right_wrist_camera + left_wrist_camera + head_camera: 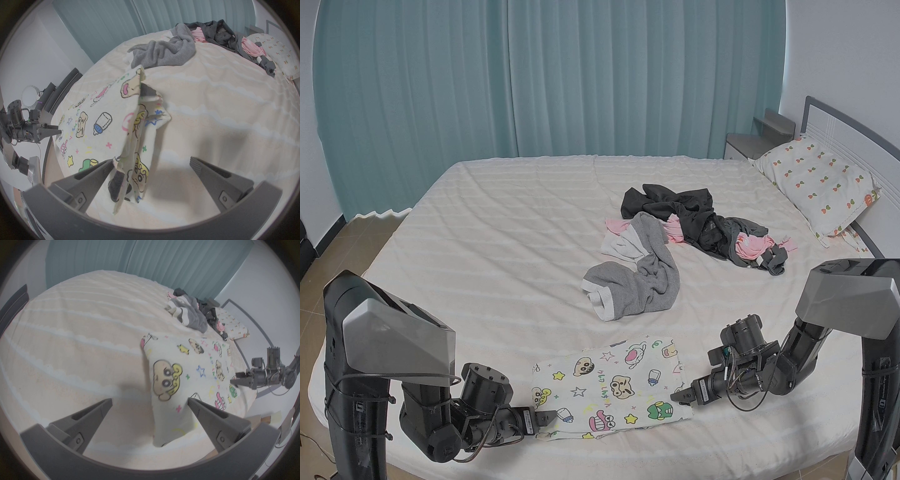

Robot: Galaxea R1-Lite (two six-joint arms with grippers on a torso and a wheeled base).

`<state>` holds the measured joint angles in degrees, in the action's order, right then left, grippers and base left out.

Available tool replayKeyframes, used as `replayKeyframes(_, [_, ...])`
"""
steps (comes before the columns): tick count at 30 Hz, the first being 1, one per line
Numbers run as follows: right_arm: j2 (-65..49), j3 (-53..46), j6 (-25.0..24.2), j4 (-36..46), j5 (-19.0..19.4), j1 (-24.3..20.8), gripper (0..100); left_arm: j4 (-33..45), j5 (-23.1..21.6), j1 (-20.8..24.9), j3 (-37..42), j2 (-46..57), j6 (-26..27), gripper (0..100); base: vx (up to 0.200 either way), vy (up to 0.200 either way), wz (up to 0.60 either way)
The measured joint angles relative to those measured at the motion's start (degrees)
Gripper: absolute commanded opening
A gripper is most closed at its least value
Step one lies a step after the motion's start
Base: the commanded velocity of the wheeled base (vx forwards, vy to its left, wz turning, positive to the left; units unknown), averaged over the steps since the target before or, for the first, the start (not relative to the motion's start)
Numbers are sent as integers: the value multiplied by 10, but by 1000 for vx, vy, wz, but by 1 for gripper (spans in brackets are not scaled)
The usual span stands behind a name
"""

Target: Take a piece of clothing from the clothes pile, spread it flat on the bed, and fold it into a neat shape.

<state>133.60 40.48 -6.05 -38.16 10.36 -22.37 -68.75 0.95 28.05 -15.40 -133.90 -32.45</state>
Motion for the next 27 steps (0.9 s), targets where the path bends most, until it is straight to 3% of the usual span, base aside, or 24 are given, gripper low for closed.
replayKeyframes(7, [-32,-3,-8,-3,2,10,100,0,0,-14,8,9,-2,100,0,0,0])
replayKeyframes(13, [-93,-29,-34,-31,0,14,100,-1,8,-41,23,78,-12,100,0,0,0])
replayKeyframes(21, [-225,-95,-66,-90,-35,18,100,10,88,-58,44,245,-9,100,0,0,0])
replayKeyframes(27, [-370,-149,-72,-75,-80,19,100,84,156,-61,54,404,9,100,0,0,0])
